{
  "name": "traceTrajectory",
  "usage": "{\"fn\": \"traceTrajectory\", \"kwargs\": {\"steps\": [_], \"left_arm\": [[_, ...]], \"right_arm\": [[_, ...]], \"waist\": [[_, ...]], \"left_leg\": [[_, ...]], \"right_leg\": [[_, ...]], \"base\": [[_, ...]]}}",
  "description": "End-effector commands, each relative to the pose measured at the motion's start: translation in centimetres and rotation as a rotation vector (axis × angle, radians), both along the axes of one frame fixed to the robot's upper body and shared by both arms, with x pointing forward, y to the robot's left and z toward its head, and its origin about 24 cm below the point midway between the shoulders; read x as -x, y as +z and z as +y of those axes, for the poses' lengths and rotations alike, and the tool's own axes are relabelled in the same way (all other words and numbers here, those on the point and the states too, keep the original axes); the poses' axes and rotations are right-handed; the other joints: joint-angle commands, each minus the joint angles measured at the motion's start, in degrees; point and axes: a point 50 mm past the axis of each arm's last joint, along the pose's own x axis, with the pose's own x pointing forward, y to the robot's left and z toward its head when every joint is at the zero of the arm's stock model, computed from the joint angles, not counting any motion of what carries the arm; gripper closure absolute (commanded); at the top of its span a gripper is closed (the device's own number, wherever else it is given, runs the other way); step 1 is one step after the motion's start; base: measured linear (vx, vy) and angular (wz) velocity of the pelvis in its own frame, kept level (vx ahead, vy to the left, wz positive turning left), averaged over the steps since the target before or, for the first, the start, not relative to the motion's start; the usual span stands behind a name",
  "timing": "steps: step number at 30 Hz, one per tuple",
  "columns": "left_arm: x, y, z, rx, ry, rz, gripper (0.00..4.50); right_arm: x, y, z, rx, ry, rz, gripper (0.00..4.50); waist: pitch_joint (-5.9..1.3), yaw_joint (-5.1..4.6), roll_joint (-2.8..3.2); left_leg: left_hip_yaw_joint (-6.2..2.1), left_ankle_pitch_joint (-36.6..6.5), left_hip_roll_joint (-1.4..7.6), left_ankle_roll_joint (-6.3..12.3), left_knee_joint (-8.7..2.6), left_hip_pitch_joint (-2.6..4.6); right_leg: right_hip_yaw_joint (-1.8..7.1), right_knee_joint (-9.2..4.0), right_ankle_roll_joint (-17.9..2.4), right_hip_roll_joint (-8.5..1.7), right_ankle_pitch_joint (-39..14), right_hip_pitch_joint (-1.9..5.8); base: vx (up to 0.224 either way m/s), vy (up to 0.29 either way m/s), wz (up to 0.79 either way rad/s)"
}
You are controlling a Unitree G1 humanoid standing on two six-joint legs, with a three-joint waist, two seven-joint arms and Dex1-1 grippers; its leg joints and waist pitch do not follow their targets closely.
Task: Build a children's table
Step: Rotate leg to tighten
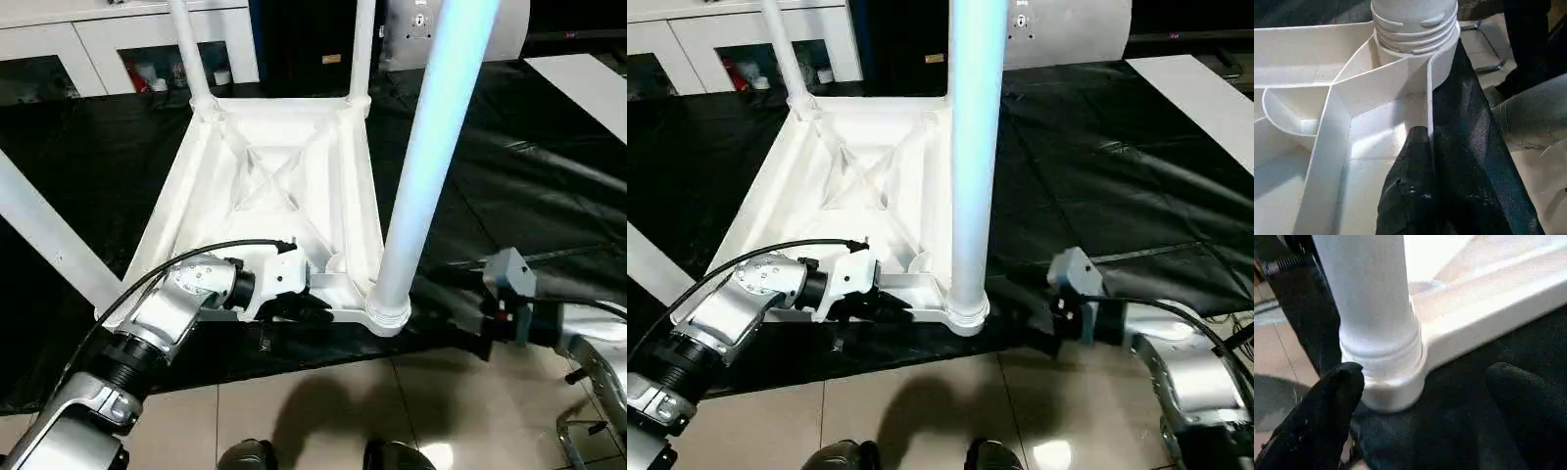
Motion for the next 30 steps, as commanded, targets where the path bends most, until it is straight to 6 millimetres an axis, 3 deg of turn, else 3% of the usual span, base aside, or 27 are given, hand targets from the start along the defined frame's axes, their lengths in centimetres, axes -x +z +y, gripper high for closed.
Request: {"fn": "traceTrajectory", "kwargs": {"steps": [1, 3, 4, 13, 19, 21, 22, 26, 30], "left_arm": [[0.3, -0.6, 0.4, -0.037, -0.025, 0.026, 4.50], [0.4, -0.6, 0.3, -0.036, -0.045, 0.024, 4.50], [0.5, -0.7, 0.2, -0.041, -0.060, 0.025, 4.50], [0.5, -0.9, 0.1, -0.092, -0.111, 0.011, 4.50], [0.3, -0.9, 0.4, -0.108, -0.109, 0.010, 4.50], [0.3, -0.9, 0.5, -0.109, -0.110, 0.011, 4.50], [0.2, -0.9, 0.5, -0.111, -0.112, 0.012, 4.50], [0.2, -1.0, 0.5, -0.113, -0.114, 0.015, 4.50], [0.1, -1.0, 0.5, -0.110, -0.101, 0.034, 4.50]], "right_arm": [[-0.6, 1.2, 1.1, -0.050, 0.050, -0.032, 0.19], [-0.9, 1.5, 1.5, -0.073, 0.072, -0.034, 0.19], [-1.1, 1.6, 1.7, -0.082, 0.094, -0.029, 0.47], [-2.3, 1.9, 2.9, -0.111, 0.219, 0.041, 1.07], [-2.7, 1.5, 3.3, -0.133, 0.249, 0.085, 1.55], [-2.8, 1.5, 3.5, -0.143, 0.251, 0.088, 1.77], [-2.9, 1.4, 3.7, -0.150, 0.253, 0.092, 1.86], [-3.0, 1.3, 3.9, -0.157, 0.263, 0.100, 2.25], [-2.7, 1.1, 4.3, -0.169, 0.285, 0.119, 2.35]], "waist": [[-4.45, 0.36, -1.12], [-4.49, 0.38, -1.01], [-4.56, 0.46, -0.96], [-4.96, 0.98, -0.92], [-4.62, 0.83, -0.98], [-4.63, 0.77, -0.93], [-4.63, 0.80, -0.63], [-4.60, 0.81, -0.73], [-4.55, 0.82, -0.79]], "left_leg": [[-1.71, -16.6, 2.76, 4.20, -4.04, 0.66], [-1.69, -16.4, 2.87, 4.32, -4.02, 0.78], [-1.62, -16.0, 2.92, 4.34, -3.98, 0.82], [-1.42, -13.2, 3.07, 4.91, -3.69, 0.65], [-1.62, -16.0, 3.00, 3.44, -3.88, 0.76], [-1.63, -16.0, 3.04, 3.40, -3.89, 0.81], [-1.69, -16.0, 3.05, 3.38, -3.91, 0.77], [-1.67, -16.2, 3.09, 3.12, -3.99, 0.83], [-1.65, -16.6, 3.04, 3.06, -3.98, 0.89]], "right_leg": [[2.59, -5.10, -8.1, -3.66, -29.2, 2.92], [2.64, -4.95, -8.6, -3.66, -28.1, 2.88], [2.69, -4.83, -9.0, -3.65, -27.1, 2.88], [2.80, -3.77, -12.2, -3.65, -20.5, 3.16], [2.69, -4.49, -10.1, -3.83, -26.8, 3.17], [2.69, -4.51, -10.1, -3.78, -26.6, 3.05], [2.67, -4.40, -10.3, -3.78, -26.2, 3.07], [2.68, -4.39, -10.5, -3.73, -25.7, 3.07], [2.71, -4.53, -10.3, -3.79, -26.7, 3.03]], "base": [[0.000, 0.000, 0.00], [0.000, 0.000, 0.00], [0.000, 0.000, 0.00], [0.000, 0.000, 0.00], [0.000, 0.000, 0.00], [0.000, 0.000, 0.00], [0.000, 0.000, 0.00], [0.000, 0.000, 0.00], [0.000, 0.000, 0.00]]}}
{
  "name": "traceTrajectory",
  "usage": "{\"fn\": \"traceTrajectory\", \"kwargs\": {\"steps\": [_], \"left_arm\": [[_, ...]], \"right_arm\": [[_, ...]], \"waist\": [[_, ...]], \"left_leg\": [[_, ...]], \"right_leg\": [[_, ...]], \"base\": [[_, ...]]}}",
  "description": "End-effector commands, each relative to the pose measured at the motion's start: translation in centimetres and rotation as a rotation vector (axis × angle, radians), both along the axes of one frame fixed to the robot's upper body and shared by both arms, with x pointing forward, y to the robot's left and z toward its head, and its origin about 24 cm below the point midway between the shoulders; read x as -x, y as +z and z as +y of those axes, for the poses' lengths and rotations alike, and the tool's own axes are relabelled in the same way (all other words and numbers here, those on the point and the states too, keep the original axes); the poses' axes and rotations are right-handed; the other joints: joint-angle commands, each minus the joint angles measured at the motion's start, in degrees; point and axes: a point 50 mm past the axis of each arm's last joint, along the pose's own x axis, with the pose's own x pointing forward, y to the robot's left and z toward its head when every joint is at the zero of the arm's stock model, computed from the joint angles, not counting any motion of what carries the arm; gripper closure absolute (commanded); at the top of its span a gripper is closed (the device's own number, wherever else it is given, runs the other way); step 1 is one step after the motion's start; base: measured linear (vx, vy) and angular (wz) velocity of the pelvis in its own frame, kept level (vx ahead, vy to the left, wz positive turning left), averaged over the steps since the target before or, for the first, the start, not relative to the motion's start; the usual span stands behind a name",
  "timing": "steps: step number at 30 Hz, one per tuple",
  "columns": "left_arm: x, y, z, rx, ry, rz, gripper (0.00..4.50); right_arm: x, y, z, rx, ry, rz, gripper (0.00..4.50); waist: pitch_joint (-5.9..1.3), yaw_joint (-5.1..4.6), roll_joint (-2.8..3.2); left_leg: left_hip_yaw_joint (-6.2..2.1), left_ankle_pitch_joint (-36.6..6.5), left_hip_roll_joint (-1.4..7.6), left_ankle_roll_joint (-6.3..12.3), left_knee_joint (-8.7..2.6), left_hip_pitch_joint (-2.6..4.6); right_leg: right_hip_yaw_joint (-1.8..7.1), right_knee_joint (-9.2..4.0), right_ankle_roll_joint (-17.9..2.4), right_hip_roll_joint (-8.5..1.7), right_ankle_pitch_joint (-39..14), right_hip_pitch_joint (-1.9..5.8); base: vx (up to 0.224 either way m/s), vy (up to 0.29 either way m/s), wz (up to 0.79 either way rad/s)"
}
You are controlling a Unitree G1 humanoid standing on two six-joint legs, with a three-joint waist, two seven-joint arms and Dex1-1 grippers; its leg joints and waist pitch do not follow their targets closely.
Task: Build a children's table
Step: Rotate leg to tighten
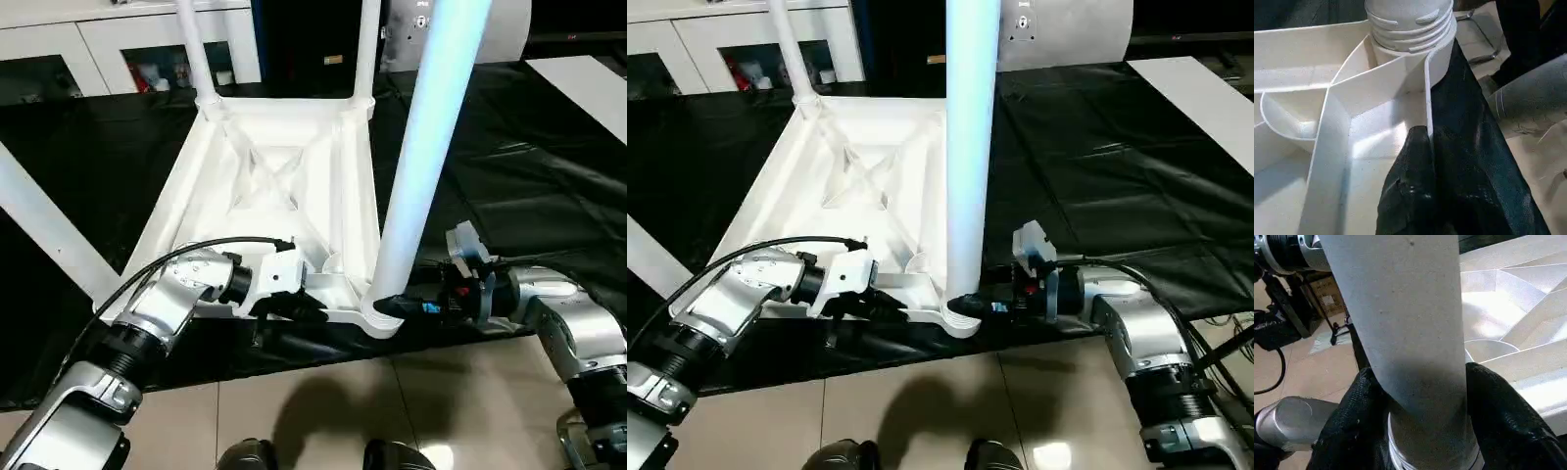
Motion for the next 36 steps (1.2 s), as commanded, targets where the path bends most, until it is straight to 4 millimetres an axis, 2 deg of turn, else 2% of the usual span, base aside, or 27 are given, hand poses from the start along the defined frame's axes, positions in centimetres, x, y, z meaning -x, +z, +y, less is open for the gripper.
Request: {"fn": "traceTrajectory", "kwargs": {"steps": [1, 6, 7, 9, 11, 12, 13, 15, 16, 17, 18, 19, 20, 21, 22, 23, 24, 25, 26, 27, 28, 29, 30, 31, 32, 34, 36], "left_arm": [[0.6, -1.2, 0.1, -0.068, -0.031, 0.054, 4.50], [0.4, -1.2, 0.1, -0.055, 0.024, 0.069, 4.50], [-0.1, -1.1, -0.1, -0.033, 0.109, 0.078, 4.50], [-0.6, -0.9, -0.5, -0.010, 0.175, 0.077, 4.50], [-0.8, -0.8, -0.9, 0.003, 0.214, 0.071, 4.50], [-1.0, -0.7, -1.2, 0.010, 0.244, 0.066, 4.50], [-1.1, -0.6, -1.8, 0.017, 0.279, 0.061, 4.50], [-1.3, -0.5, -2.8, 0.034, 0.333, 0.056, 4.50], [-1.6, -0.4, -3.8, 0.056, 0.386, 0.055, 4.50], [-1.6, -0.4, -3.8, 0.056, 0.386, 0.055, 4.50], [-1.7, -0.3, -4.7, 0.076, 0.424, 0.054, 4.50], [-2.0, -0.1, -5.8, 0.099, 0.466, 0.048, 4.50], [-2.0, -0.1, -6.1, 0.105, 0.476, 0.043, 4.50], [-2.2, 0.0, -6.9, 0.116, 0.497, 0.032, 4.50], [-2.3, 0.0, -7.5, 0.110, 0.497, 0.007, 4.50], [-2.3, 0.0, -7.6, 0.108, 0.496, 0.003, 4.50], [-2.3, -0.1, -7.6, 0.098, 0.494, -0.007, 4.50], [-2.6, -0.1, -7.4, 0.085, 0.503, -0.024, 4.50], [-2.7, -0.1, -7.2, 0.081, 0.510, -0.030, 4.50], [-2.8, -0.1, -7.0, 0.073, 0.522, -0.041, 4.50], [-3.0, 0.0, -6.7, 0.071, 0.530, -0.048, 4.50], [-3.1, 0.0, -6.6, 0.069, 0.538, -0.052, 4.50], [-3.2, 0.1, -6.3, 0.066, 0.545, -0.060, 4.50], [-3.3, 0.1, -6.0, 0.063, 0.541, -0.074, 4.50], [-3.3, 0.0, -5.7, 0.060, 0.537, -0.082, 4.50], [-3.3, -0.3, -4.7, 0.038, 0.507, -0.093, 4.50], [-3.2, -0.4, -4.4, 0.031, 0.492, -0.092, 4.50]], "right_arm": [[-0.1, 0.3, 0.6, -0.019, 0.015, 0.003, 2.38], [-0.4, 0.0, 1.2, 0.019, -0.045, -0.036, 2.42], [-1.4, -0.3, 2.1, 0.064, -0.196, -0.072, 2.42], [-2.1, -0.5, 2.9, 0.075, -0.288, -0.072, 2.45], [-2.5, -0.6, 3.5, 0.080, -0.348, -0.067, 2.48], [-2.8, -0.7, 4.0, 0.085, -0.391, -0.061, 2.49], [-3.4, -1.0, 4.3, 0.097, -0.478, -0.049, 2.50], [-4.2, -1.4, 4.8, 0.111, -0.603, -0.030, 2.51], [-4.9, -1.7, 5.2, 0.112, -0.704, -0.013, 2.51], [-4.9, -1.7, 5.2, 0.112, -0.704, -0.013, 2.51], [-5.4, -1.9, 5.3, 0.121, -0.793, -0.003, 2.51], [-5.8, -2.2, 5.5, 0.133, -0.870, 0.005, 2.51], [-5.9, -2.2, 5.6, 0.128, -0.880, 0.007, 2.51], [-6.0, -2.2, 5.9, 0.114, -0.897, 0.011, 2.17], [-6.0, -2.0, 6.3, 0.091, -0.887, 0.004, 1.82], [-6.0, -1.9, 6.3, 0.088, -0.885, 0.003, 1.82], [-6.0, -1.8, 6.4, 0.076, -0.882, -0.002, 1.82], [-5.9, -1.6, 6.3, 0.057, -0.879, -0.004, 1.80], [-5.9, -1.5, 6.2, 0.048, -0.878, -0.005, 1.70], [-5.8, -1.3, 6.1, 0.024, -0.875, -0.009, 1.42], [-5.7, -1.3, 5.8, 0.009, -0.875, -0.013, 1.39], [-5.6, -1.2, 5.6, 0.001, -0.881, -0.016, 1.36], [-5.5, -1.1, 5.3, -0.020, -0.866, -0.034, 1.36], [-5.3, -1.0, 5.0, -0.033, -0.851, -0.048, 1.26], [-5.0, -0.9, 4.6, -0.040, -0.836, -0.059, 1.08], [-4.2, -0.6, 3.4, -0.037, -0.764, -0.112, 0.95], [-4.0, -0.5, 2.9, -0.030, -0.744, -0.132, 0.80]], "waist": [[-4.53, 0.49, -0.73], [-4.08, 0.21, -0.53], [-3.87, -0.02, -0.41], [-3.37, -0.75, -0.59], [-2.95, -1.90, -0.60], [-2.92, -2.05, -0.53], [-2.79, -2.45, -0.26], [-2.53, -3.33, 0.48], [-2.26, -4.49, 0.69], [-2.03, -4.96, 1.34], [-1.85, -4.93, 1.81], [-1.07, -3.96, 2.21], [-1.66, -1.67, 1.67], [-2.63, -3.16, -1.16], [-2.64, -2.63, -2.57], [-2.19, -1.54, -2.36], [-2.34, -0.98, -2.25], [-2.85, -0.41, -1.16], [-3.88, -0.33, -0.43], [-4.09, -0.38, -0.32], [-4.02, -0.51, -0.08], [-4.13, -0.60, -0.23], [-4.18, -0.56, -0.27], [-4.16, -0.26, -0.07], [-4.19, -0.13, -0.18], [-4.20, -0.12, -0.03], [-4.15, -0.15, -0.20]], "left_leg": [[-1.63, -16.7, 3.03, 3.02, -4.18, 1.02], [-1.67, -18.1, 2.94, 2.50, -4.37, 0.99], [-1.78, -19.0, 2.86, 2.01, -4.44, 0.98], [-2.19, -21.4, 2.50, 0.45, -4.62, 1.15], [-2.64, -24.3, 1.92, -0.39, -4.30, 1.66], [-2.79, -25.0, 1.88, -0.42, -4.24, 1.72], [-3.02, -26.5, 1.95, -0.60, -4.37, 1.88], [-3.73, -30.7, 2.46, -1.43, -4.80, 2.20], [-4.59, -35.4, 2.88, -2.28, -5.25, 2.05], [-5.35, -40.9, 3.74, -2.85, -6.52, 1.83], [-5.74, -44.6, 4.52, -3.32, -7.64, 1.53], [-6.05, -52.5, 7.01, -4.50, -12.52, -2.03], [-3.77, -50.8, 5.93, -3.66, -13.04, -0.83], [-3.41, -43.6, 3.22, -2.97, -8.67, 2.74], [-3.16, -24.8, -0.97, -1.84, -0.55, 3.50], [-3.84, -11.8, -0.87, 1.22, 1.20, 1.95], [-4.31, -8.2, -0.57, 1.38, -0.44, -0.20], [-4.37, -7.9, 0.67, 0.34, -3.28, -0.51], [-4.35, -8.1, 1.75, 0.25, -4.03, -0.09], [-4.12, -8.4, 2.11, 0.78, -4.13, 0.30], [-3.63, -10.5, 2.41, 1.63, -4.16, 0.66], [-3.44, -11.2, 2.06, 2.13, -4.08, 0.03], [-3.35, -10.6, 1.92, 2.54, -4.09, -0.19], [-3.24, -10.6, 2.08, 3.27, -4.03, 0.01], [-3.27, -9.8, 2.01, 3.79, -4.04, -0.16], [-3.25, -8.9, 2.20, 4.72, -4.14, -0.15], [-3.19, -9.2, 2.18, 5.26, -4.21, -0.26]], "right_leg": [[2.78, -4.62, -10.2, -3.81, -27.0, 2.96], [2.77, -4.81, -9.7, -3.74, -28.5, 2.78], [2.75, -4.85, -9.4, -3.81, -29.9, 2.66], [2.24, -5.40, -7.2, -3.79, -35.6, 2.71], [1.44, -6.77, -3.3, -3.93, -43.5, 2.38], [1.17, -7.08, -2.4, -3.93, -44.6, 2.38], [0.77, -7.43, -1.4, -3.81, -45.3, 2.32], [-0.28, -7.71, -1.6, -3.62, -43.4, 2.39], [-1.68, -7.81, -1.0, -3.35, -41.7, 3.13], [-2.43, -7.09, -0.8, -2.84, -38.1, 4.06], [-2.37, -5.47, -1.3, -2.47, -34.7, 4.75], [-0.57, 4.88, -3.7, -1.48, -21.5, 7.52], [2.36, 6.95, -3.1, -0.80, -15.2, 5.59], [4.55, 2.66, -2.2, -1.98, -24.4, 2.85], [4.86, -6.16, -1.6, -6.14, -50.5, 0.66], [6.81, -7.65, -0.3, -8.16, -58.8, 1.63], [6.10, -6.10, -0.4, -7.43, -55.5, 3.65], [4.46, -5.32, -2.1, -5.03, -46.8, 3.41], [4.22, -3.46, -5.4, -3.29, -30.6, 3.24], [4.29, -3.02, -7.4, -2.93, -23.9, 2.99], [4.44, -2.62, -11.3, -2.60, -16.5, 2.68], [4.40, -2.34, -12.9, -2.88, -14.2, 3.58], [4.30, -2.34, -13.2, -2.88, -13.3, 3.75], [4.35, -2.58, -13.4, -3.06, -12.7, 3.56], [4.23, -2.55, -13.3, -3.03, -11.8, 3.94], [4.19, -2.52, -13.5, -3.06, -10.0, 4.01], [4.09, -2.63, -13.5, -3.17, -9.7, 4.27]], "base": [[0.000, 0.000, 0.00], [0.000, 0.000, 0.00], [0.000, 0.000, 0.00], [0.000, 0.000, 0.00], [0.000, 0.000, 0.00], [0.000, 0.000, 0.00], [0.000, 0.000, 0.00], [0.000, 0.000, 0.00], [0.000, 0.000, 0.00], [0.000, 0.000, 0.00], [0.000, 0.000, 0.00], [-0.085, 0.030, -0.02], [0.000, 0.000, 0.00], [0.000, 0.000, 0.00], [0.043, -0.095, 0.05], [0.033, -0.069, -0.19], [0.033, -0.069, -0.19], [0.083, -0.029, -0.19], [0.055, -0.015, 0.03], [0.055, -0.015, 0.03], [0.051, -0.004, 0.11], [0.000, 0.000, 0.00], [0.000, 0.000, 0.00], [0.000, 0.000, 0.00], [0.000, 0.000, 0.00], [0.000, 0.000, 0.00], [0.000, 0.000, 0.00]]}}
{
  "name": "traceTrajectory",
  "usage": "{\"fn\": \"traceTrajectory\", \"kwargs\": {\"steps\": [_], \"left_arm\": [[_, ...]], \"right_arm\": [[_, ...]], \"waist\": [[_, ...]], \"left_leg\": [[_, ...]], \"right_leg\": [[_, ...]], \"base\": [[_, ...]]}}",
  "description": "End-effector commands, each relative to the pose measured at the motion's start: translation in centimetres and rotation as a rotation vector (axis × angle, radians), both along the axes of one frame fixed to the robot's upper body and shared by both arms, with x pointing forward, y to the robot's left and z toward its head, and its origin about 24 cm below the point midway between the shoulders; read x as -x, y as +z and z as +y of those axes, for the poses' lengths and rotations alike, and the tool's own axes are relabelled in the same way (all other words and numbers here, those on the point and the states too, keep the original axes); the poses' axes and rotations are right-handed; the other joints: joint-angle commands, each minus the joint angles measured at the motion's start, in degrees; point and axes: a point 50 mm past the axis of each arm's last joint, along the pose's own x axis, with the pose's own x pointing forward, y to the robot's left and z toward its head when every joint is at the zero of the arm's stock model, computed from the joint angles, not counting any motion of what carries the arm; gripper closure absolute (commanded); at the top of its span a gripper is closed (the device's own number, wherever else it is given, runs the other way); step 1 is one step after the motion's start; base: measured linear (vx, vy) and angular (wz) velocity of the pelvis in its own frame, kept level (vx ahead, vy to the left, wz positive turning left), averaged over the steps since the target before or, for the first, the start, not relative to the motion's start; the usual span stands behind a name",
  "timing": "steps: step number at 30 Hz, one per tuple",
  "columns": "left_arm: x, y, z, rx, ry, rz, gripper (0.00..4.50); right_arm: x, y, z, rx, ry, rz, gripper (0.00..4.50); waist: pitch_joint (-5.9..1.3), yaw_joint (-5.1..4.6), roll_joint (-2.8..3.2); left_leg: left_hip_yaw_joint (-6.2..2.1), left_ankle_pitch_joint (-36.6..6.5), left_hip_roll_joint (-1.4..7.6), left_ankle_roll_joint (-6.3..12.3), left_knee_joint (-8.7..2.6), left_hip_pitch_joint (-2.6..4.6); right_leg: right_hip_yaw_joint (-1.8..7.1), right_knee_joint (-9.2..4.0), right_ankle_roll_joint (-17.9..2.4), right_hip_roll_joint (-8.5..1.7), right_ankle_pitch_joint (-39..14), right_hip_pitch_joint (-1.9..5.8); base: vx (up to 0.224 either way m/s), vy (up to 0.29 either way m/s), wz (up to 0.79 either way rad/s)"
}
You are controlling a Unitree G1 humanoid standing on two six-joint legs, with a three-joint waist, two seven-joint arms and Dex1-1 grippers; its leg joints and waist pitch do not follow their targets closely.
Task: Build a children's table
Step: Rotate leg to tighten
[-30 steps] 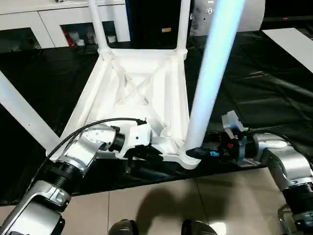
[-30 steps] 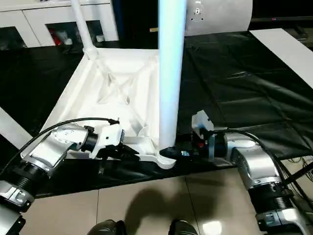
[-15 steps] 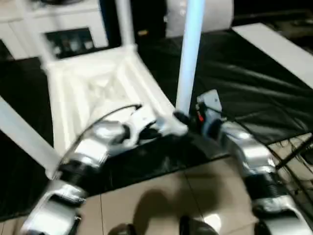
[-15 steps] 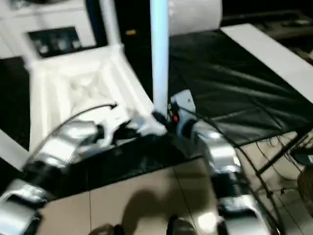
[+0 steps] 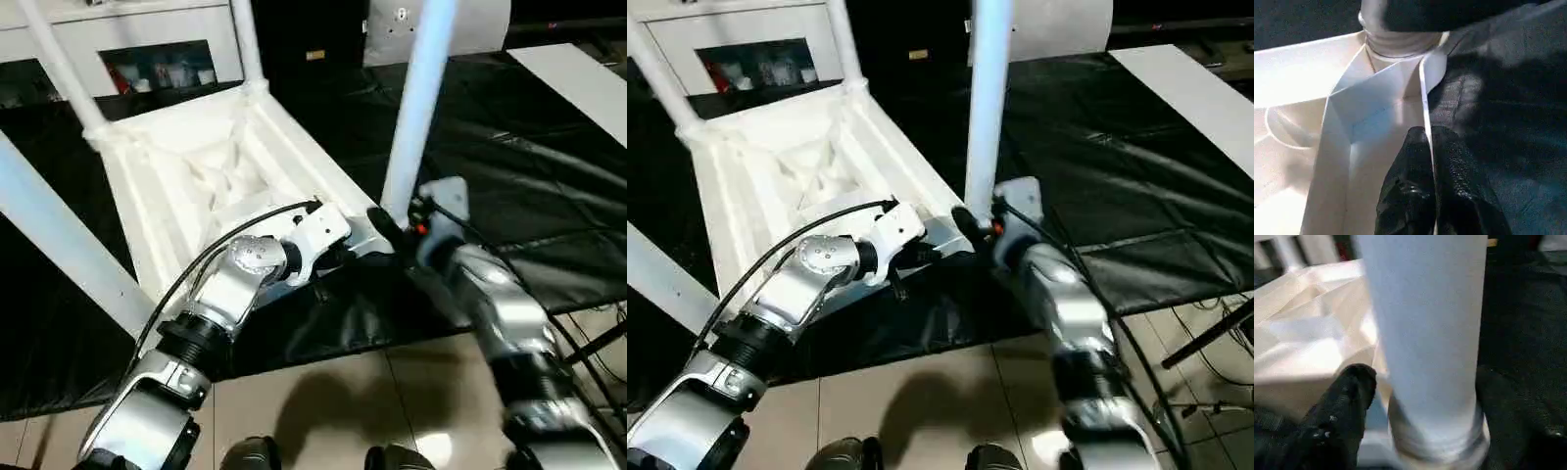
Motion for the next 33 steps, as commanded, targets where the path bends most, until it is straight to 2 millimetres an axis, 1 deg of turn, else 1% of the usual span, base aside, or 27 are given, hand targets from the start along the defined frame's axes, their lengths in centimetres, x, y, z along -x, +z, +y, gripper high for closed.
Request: {"fn": "traceTrajectory", "kwargs": {"steps": [1, 2, 3, 4, 5, 6, 7, 8, 9, 10, 12, 13, 14, 15, 16, 17, 19, 20, 21, 23, 24, 26, 29, 31, 33], "left_arm": [[0.6, -1.3, 1.1, -0.057, -0.075, 0.030, 4.50], [0.6, -1.4, 1.3, -0.060, -0.090, 0.035, 4.50], [0.7, -1.4, 1.3, -0.061, -0.095, 0.036, 4.50], [0.9, -1.4, 1.5, -0.060, -0.134, 0.032, 4.50], [1.0, -1.5, 1.8, -0.069, -0.165, 0.040, 4.50], [1.1, -1.5, 2.1, -0.079, -0.196, 0.038, 4.50], [1.2, -1.5, 2.2, -0.084, -0.211, 0.036, 4.50], [1.4, -1.6, 2.7, -0.112, -0.270, 0.034, 4.50], [1.5, -1.6, 3.0, -0.127, -0.305, 0.030, 4.50], [1.5, -1.5, 3.2, -0.138, -0.331, 0.029, 4.50], [1.6, -1.5, 3.4, -0.140, -0.354, 0.029, 4.50], [1.8, -1.4, 3.4, -0.135, -0.393, 0.037, 4.50], [1.9, -1.3, 3.5, -0.131, -0.431, 0.045, 4.50], [2.2, -1.2, 3.5, -0.129, -0.471, 0.053, 4.50], [2.4, -1.2, 3.5, -0.128, -0.506, 0.059, 4.50], [2.5, -1.1, 3.5, -0.126, -0.530, 0.064, 4.50], [2.7, -1.2, 3.5, -0.126, -0.563, 0.071, 4.50], [2.8, -1.2, 3.5, -0.127, -0.579, 0.073, 4.50], [2.9, -1.2, 3.4, -0.128, -0.594, 0.074, 4.50], [3.0, -1.2, 3.3, -0.139, -0.625, 0.073, 4.50], [3.1, -1.2, 3.3, -0.142, -0.635, 0.072, 4.50], [3.2, -1.2, 3.3, -0.139, -0.647, 0.078, 4.50], [3.2, -1.2, 3.3, -0.139, -0.652, 0.078, 4.50], [3.2, -1.3, 3.3, -0.142, -0.653, 0.080, 4.50], [3.0, -1.4, 3.5, -0.155, -0.640, 0.083, 4.50]], "right_arm": [[0.6, 0.4, -0.6, 0.040, 0.090, -0.037, 0.69], [0.7, 0.5, -1.0, 0.054, 0.095, -0.046, 0.61], [0.7, 0.5, -1.1, 0.058, 0.097, -0.049, 0.55], [0.7, 0.7, -1.6, 0.064, 0.106, -0.058, 0.47], [0.8, 1.2, -2.1, 0.067, 0.134, -0.077, 0.36], [0.9, 1.6, -2.3, 0.067, 0.161, -0.089, 0.36], [1.0, 1.7, -2.4, 0.069, 0.177, -0.091, 0.23], [1.4, 2.1, -2.8, 0.088, 0.259, -0.097, 0.23], [1.7, 2.1, -2.9, 0.108, 0.319, -0.092, 0.23], [2.0, 2.2, -3.0, 0.125, 0.369, -0.087, 0.23], [2.2, 2.1, -3.0, 0.137, 0.416, -0.082, 0.23], [2.3, 2.3, -3.2, 0.130, 0.454, -0.073, 0.23], [2.3, 2.4, -3.3, 0.123, 0.486, -0.067, 0.23], [2.2, 2.5, -3.4, 0.120, 0.513, -0.061, 0.38], [2.2, 2.6, -3.5, 0.116, 0.542, -0.055, 0.57], [2.2, 2.6, -3.6, 0.114, 0.564, -0.050, 0.57], [2.3, 2.6, -3.6, 0.110, 0.605, -0.033, 0.70], [2.3, 2.6, -3.6, 0.111, 0.629, -0.021, 0.86], [2.4, 2.6, -3.6, 0.112, 0.652, -0.009, 0.98], [2.8, 2.5, -3.3, 0.110, 0.720, 0.022, 1.07], [2.9, 2.5, -3.3, 0.109, 0.740, 0.029, 1.17], [3.1, 2.4, -3.0, 0.100, 0.792, 0.052, 1.42], [3.2, 2.3, -3.0, 0.098, 0.812, 0.064, 1.56], [3.3, 2.2, -2.9, 0.096, 0.819, 0.068, 1.80], [3.3, 2.2, -2.9, 0.087, 0.829, 0.080, 1.94]], "waist": [[-4.04, 0.00, -0.64], [-3.93, 0.01, -0.74], [-3.85, 0.00, -0.80], [-3.67, 0.01, -0.76], [-3.74, 0.07, -0.72], [-3.72, 0.08, -0.76], [-3.71, 0.08, -0.75], [-3.75, 0.10, -0.71], [-3.84, 0.21, -0.71], [-3.86, 0.40, -0.73], [-3.87, 0.50, -0.61], [-4.05, 0.70, -0.65], [-4.07, 0.83, -0.67], [-4.03, 0.91, -0.60], [-4.22, 1.07, -0.89], [-4.26, 1.39, -0.71], [-4.30, 1.73, -0.62], [-4.37, 1.81, -0.88], [-4.37, 1.90, -0.82], [-4.48, 1.99, -1.13], [-4.44, 2.05, -1.02], [-4.51, 2.13, -1.11], [-4.51, 2.34, -1.12], [-4.51, 2.33, -1.18], [-4.53, 2.42, -1.16]], "left_leg": [[-0.67, -10.3, 2.91, 6.26, -3.42, 0.31], [-0.61, -11.4, 2.87, 6.00, -3.46, 0.34], [-0.56, -11.7, 2.82, 5.92, -3.49, 0.33], [-0.54, -12.6, 2.95, 5.44, -3.62, 0.49], [-0.58, -13.1, 2.95, 5.27, -3.62, 0.53], [-0.54, -13.2, 2.98, 5.20, -3.66, 0.53], [-0.57, -13.1, 3.07, 5.27, -3.71, 0.51], [-0.59, -13.0, 3.09, 5.57, -3.68, 0.55], [-0.58, -13.0, 3.13, 5.85, -3.62, 0.57], [-0.55, -12.2, 3.24, 6.39, -3.61, 0.51], [-0.49, -11.8, 3.43, 6.63, -3.59, 0.61], [-0.39, -12.1, 3.32, 6.76, -3.48, 0.64], [-0.39, -12.0, 3.36, 6.84, -3.48, 0.58], [-0.39, -11.9, 3.42, 6.80, -3.50, 0.55], [-0.31, -11.3, 3.48, 6.82, -3.42, 0.59], [-0.28, -10.9, 3.59, 7.01, -3.40, 0.68], [-0.21, -10.7, 3.73, 7.20, -3.34, 0.80], [-0.23, -10.1, 3.77, 7.42, -3.32, 0.78], [-0.24, -10.0, 3.79, 7.45, -3.34, 0.75], [-0.20, -9.8, 3.79, 7.62, -3.30, 0.72], [-0.19, -9.7, 3.81, 7.75, -3.27, 0.70], [-0.12, -9.7, 3.79, 7.68, -3.22, 0.74], [-0.07, -9.6, 3.79, 7.57, -3.19, 0.74], [-0.06, -9.6, 3.80, 7.46, -3.21, 0.73], [-0.05, -9.6, 3.80, 7.24, -3.22, 0.78]], "right_leg": [[2.80, -4.70, -13.4, -4.20, -8.2, 3.40], [2.82, -4.94, -13.1, -4.34, -10.5, 3.44], [2.85, -5.10, -12.9, -4.34, -11.7, 3.40], [2.93, -5.30, -12.5, -4.36, -14.0, 3.22], [2.93, -5.45, -12.0, -4.42, -15.6, 3.22], [2.98, -5.47, -11.9, -4.45, -15.9, 3.20], [3.02, -5.46, -11.8, -4.41, -15.7, 3.20], [2.99, -5.41, -12.1, -4.37, -14.8, 3.16], [2.99, -5.37, -12.1, -4.35, -14.4, 3.23], [3.03, -5.14, -12.3, -4.34, -12.8, 3.25], [2.99, -4.93, -13.3, -4.34, -11.2, 3.07], [2.92, -4.94, -14.1, -4.44, -11.2, 3.24], [2.92, -4.89, -14.2, -4.51, -11.1, 3.32], [2.90, -4.86, -14.4, -4.50, -11.3, 3.25], [2.91, -4.79, -14.6, -4.48, -11.1, 3.31], [2.94, -4.67, -14.9, -4.50, -10.5, 3.20], [2.97, -4.47, -15.5, -4.47, -9.3, 3.07], [2.97, -4.27, -15.8, -4.50, -8.3, 3.12], [2.96, -4.24, -15.8, -4.52, -8.2, 3.13], [2.93, -4.23, -15.8, -4.55, -8.2, 3.28], [2.94, -4.22, -15.7, -4.60, -8.5, 3.21], [3.00, -4.26, -15.6, -4.65, -9.1, 3.18], [3.02, -4.35, -15.4, -4.73, -9.9, 3.13], [3.02, -4.36, -15.2, -4.67, -10.1, 3.12], [3.01, -4.36, -15.1, -4.62, -10.5, 3.07]], "base": [[0.000, 0.000, 0.00], [0.000, 0.000, 0.00], [0.000, 0.000, 0.00], [0.000, 0.000, 0.00], [0.000, 0.000, 0.00], [0.000, 0.000, 0.00], [0.000, 0.000, 0.00], [0.000, 0.000, 0.00], [0.000, 0.000, 0.00], [0.000, 0.000, 0.00], [0.000, 0.000, 0.00], [0.000, 0.000, 0.00], [0.000, 0.000, 0.00], [0.000, 0.000, 0.00], [0.000, 0.000, 0.00], [0.000, 0.000, 0.00], [0.000, 0.000, 0.00], [0.000, 0.000, 0.00], [0.000, 0.000, 0.00], [0.000, 0.000, 0.00], [0.000, 0.000, 0.00], [0.000, 0.000, 0.00], [0.000, 0.000, 0.00], [0.000, 0.000, 0.00], [0.000, 0.000, 0.00]]}}
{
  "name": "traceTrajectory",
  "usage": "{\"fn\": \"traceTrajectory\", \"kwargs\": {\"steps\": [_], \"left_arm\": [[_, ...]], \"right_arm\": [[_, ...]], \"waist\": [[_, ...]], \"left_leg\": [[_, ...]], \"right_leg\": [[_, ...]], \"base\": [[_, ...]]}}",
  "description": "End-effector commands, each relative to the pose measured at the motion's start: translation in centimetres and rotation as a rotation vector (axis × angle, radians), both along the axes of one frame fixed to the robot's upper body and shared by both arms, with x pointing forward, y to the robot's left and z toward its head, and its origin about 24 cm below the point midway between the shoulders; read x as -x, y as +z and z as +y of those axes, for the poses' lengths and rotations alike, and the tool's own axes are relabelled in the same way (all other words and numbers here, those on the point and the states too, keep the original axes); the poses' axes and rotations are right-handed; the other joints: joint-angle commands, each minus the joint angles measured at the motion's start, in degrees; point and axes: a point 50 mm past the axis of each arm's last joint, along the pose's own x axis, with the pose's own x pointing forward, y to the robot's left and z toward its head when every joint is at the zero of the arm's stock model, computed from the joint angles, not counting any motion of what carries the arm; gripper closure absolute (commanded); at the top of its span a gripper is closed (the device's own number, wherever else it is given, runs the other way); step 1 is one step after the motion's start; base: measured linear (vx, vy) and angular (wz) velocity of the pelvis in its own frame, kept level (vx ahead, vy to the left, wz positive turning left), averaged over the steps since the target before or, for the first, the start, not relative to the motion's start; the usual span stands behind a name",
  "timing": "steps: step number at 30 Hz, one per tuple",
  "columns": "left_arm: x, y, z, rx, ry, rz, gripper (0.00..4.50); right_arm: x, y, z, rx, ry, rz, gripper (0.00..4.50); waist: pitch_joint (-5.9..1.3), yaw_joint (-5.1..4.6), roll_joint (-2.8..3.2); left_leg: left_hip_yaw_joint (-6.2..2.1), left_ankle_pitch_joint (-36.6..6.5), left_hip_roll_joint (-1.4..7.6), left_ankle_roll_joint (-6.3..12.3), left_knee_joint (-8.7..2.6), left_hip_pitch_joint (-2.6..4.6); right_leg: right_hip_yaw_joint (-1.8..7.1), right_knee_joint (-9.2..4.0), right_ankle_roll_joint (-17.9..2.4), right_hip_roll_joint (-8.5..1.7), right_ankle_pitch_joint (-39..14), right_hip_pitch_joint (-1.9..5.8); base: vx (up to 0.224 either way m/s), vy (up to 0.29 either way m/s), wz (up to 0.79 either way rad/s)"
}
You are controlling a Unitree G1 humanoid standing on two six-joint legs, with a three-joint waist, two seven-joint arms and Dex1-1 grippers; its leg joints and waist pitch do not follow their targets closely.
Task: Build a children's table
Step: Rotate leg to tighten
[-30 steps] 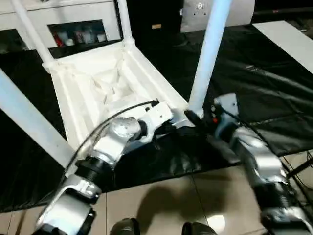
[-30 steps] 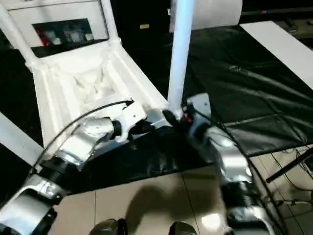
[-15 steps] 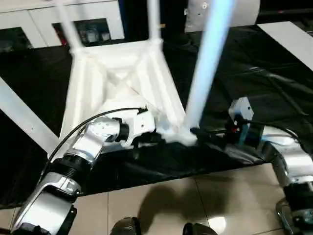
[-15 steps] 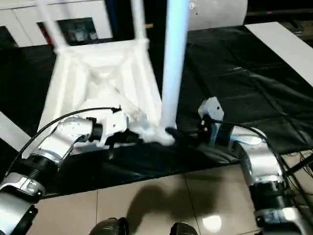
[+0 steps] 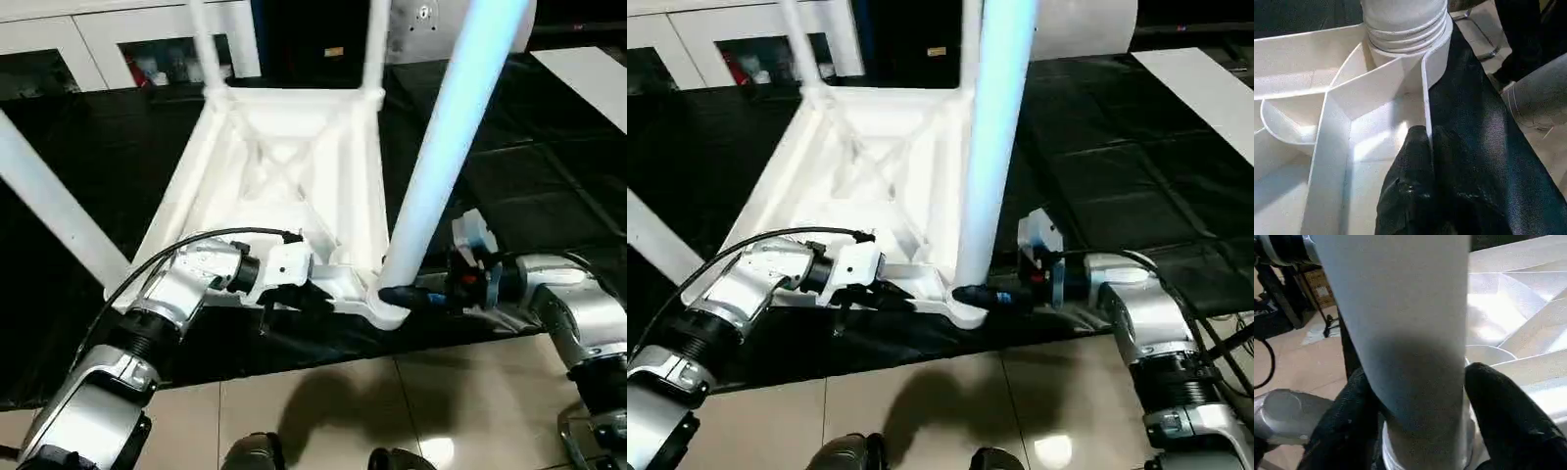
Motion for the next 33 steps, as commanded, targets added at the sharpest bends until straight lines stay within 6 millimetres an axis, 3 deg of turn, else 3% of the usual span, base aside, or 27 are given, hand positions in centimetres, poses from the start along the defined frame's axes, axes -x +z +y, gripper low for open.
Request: {"fn": "traceTrajectory", "kwargs": {"steps": [1, 5, 12, 15, 16, 18, 19, 21, 22, 23, 24, 25, 27, 29, 32, 33], "left_arm": [[0.6, -1.2, -0.4, -0.077, -0.069, 0.023, 4.50], [0.5, -1.3, -0.2, -0.079, -0.058, 0.033, 4.50], [0.5, -1.3, -0.2, -0.046, -0.030, 0.071, 4.50], [0.5, -1.3, -0.3, -0.023, -0.008, 0.095, 4.50], [0.1, -1.1, -0.7, 0.001, 0.078, 0.112, 4.50], [-0.2, -1.1, -0.8, 0.009, 0.132, 0.117, 4.50], [-1.1, -1.0, -1.4, 0.025, 0.280, 0.125, 4.50], [-1.5, -0.9, -1.6, 0.027, 0.344, 0.127, 4.50], [-2.1, -0.6, -2.4, 0.078, 0.431, 0.130, 4.50], [-2.8, -0.2, -3.6, 0.137, 0.529, 0.128, 4.50], [-3.0, -0.1, -4.0, 0.151, 0.556, 0.127, 4.50], [-3.1, 0.0, -4.3, 0.160, 0.577, 0.124, 4.50], [-3.2, 0.2, -5.4, 0.172, 0.596, 0.117, 4.50], [-3.2, 0.5, -6.8, 0.177, 0.615, 0.104, 4.50], [-3.1, 0.6, -7.5, 0.165, 0.624, 0.099, 4.50], [-3.1, 0.6, -7.6, 0.164, 0.625, 0.100, 4.50]], "right_arm": [[0.0, 0.5, 0.0, 0.008, 0.024, 0.006, 2.10], [0.2, 0.3, 0.0, 0.007, 0.040, 0.030, 2.40], [0.1, 0.3, 0.8, -0.052, -0.007, 0.048, 2.49], [0.1, 0.3, 1.2, -0.068, -0.032, 0.051, 2.49], [-0.7, -0.7, 2.1, -0.001, -0.184, 0.042, 2.49], [-1.2, -1.3, 2.5, 0.042, -0.279, 0.040, 2.49], [-2.2, -2.0, 3.3, 0.076, -0.448, 0.060, 2.49], [-2.6, -2.2, 3.7, 0.081, -0.508, 0.072, 2.51], [-3.4, -2.4, 4.3, 0.076, -0.627, 0.081, 2.52], [-4.4, -2.6, 5.0, 0.066, -0.768, 0.091, 2.52], [-4.6, -2.7, 5.2, 0.068, -0.808, 0.092, 2.52], [-4.8, -2.8, 5.4, 0.071, -0.839, 0.091, 2.52], [-5.2, -2.9, 5.7, 0.073, -0.900, 0.092, 2.52], [-5.5, -2.8, 6.4, 0.064, -0.940, 0.084, 2.52], [-5.5, -2.6, 6.6, 0.058, -0.961, 0.078, 2.52], [-5.5, -2.5, 6.6, 0.058, -0.962, 0.077, 1.97]], "waist": [[-4.57, -0.29, -1.14], [-4.60, -0.08, -1.24], [-4.61, -0.04, -1.24], [-4.21, -0.29, -1.23], [-3.92, -0.48, -1.16], [-3.62, -1.03, -1.13], [-3.31, -1.61, -1.11], [-2.84, -2.51, -1.02], [-2.86, -3.10, -0.64], [-2.62, -3.72, -1.10], [-2.59, -4.07, -0.87], [-2.81, -4.50, -1.21], [-3.01, -4.61, -1.04], [-3.15, -4.40, -1.05], [-3.43, -4.05, -0.85], [-3.48, -4.07, -0.90]], "left_leg": [[-0.55, -9.5, 3.61, 6.83, -3.23, 0.74], [-0.47, -9.0, 3.63, 6.66, -3.19, 0.82], [-0.48, -8.8, 3.62, 6.63, -3.22, 0.75], [-0.43, -10.5, 3.53, 5.62, -3.47, 0.76], [-0.43, -11.2, 3.62, 4.89, -3.65, 0.76], [-0.62, -13.0, 3.56, 3.02, -4.09, 0.92], [-0.76, -14.9, 3.25, 1.94, -4.27, 0.78], [-1.09, -17.9, 2.98, 0.02, -4.50, 1.05], [-1.24, -19.1, 2.82, -0.70, -4.33, 1.30], [-1.33, -20.2, 2.69, -0.80, -4.48, 1.18], [-1.37, -20.9, 2.71, -1.28, -4.45, 1.33], [-1.69, -21.8, 2.54, -1.55, -4.43, 1.30], [-1.37, -20.3, 2.68, -0.25, -4.69, 1.30], [-0.90, -18.8, 2.73, 1.02, -4.69, 1.56], [-0.62, -16.0, 2.85, 2.01, -4.64, 1.32], [-0.54, -15.6, 2.92, 2.16, -4.63, 1.27]], "right_leg": [[2.86, -4.30, -14.9, -4.48, -10.7, 3.14], [2.91, -4.26, -14.7, -4.47, -10.6, 3.08], [2.81, -4.21, -14.6, -4.46, -10.9, 3.11], [2.84, -4.65, -13.8, -4.50, -14.4, 3.02], [2.95, -4.72, -13.3, -4.63, -16.2, 2.87], [2.87, -5.03, -12.1, -4.48, -20.4, 2.63], [2.78, -5.39, -10.8, -4.54, -24.4, 2.75], [2.57, -5.97, -8.9, -4.52, -30.8, 2.39], [2.67, -6.19, -8.0, -4.83, -33.5, 2.21], [2.52, -6.62, -7.1, -4.63, -34.9, 2.21], [2.47, -6.55, -7.1, -4.61, -35.3, 1.90], [2.09, -6.86, -6.0, -4.59, -36.1, 2.19], [2.33, -7.07, -6.1, -4.50, -32.1, 2.27], [2.71, -6.97, -7.8, -4.21, -26.9, 2.01], [2.92, -6.26, -9.9, -4.08, -20.1, 2.40], [2.97, -6.13, -10.3, -4.04, -18.7, 2.49]], "base": [[0.000, 0.000, 0.00], [0.000, 0.000, 0.00], [0.000, 0.000, 0.00], [0.000, 0.000, 0.00], [0.000, 0.000, 0.00], [0.000, 0.000, 0.00], [0.000, 0.000, 0.00], [-0.052, 0.008, -0.10], [0.000, 0.000, 0.00], [0.000, 0.000, 0.00], [0.000, 0.000, 0.00], [0.000, 0.000, 0.00], [0.000, 0.000, 0.00], [0.000, 0.000, 0.00], [0.000, 0.000, 0.00], [0.000, 0.000, 0.00]]}}
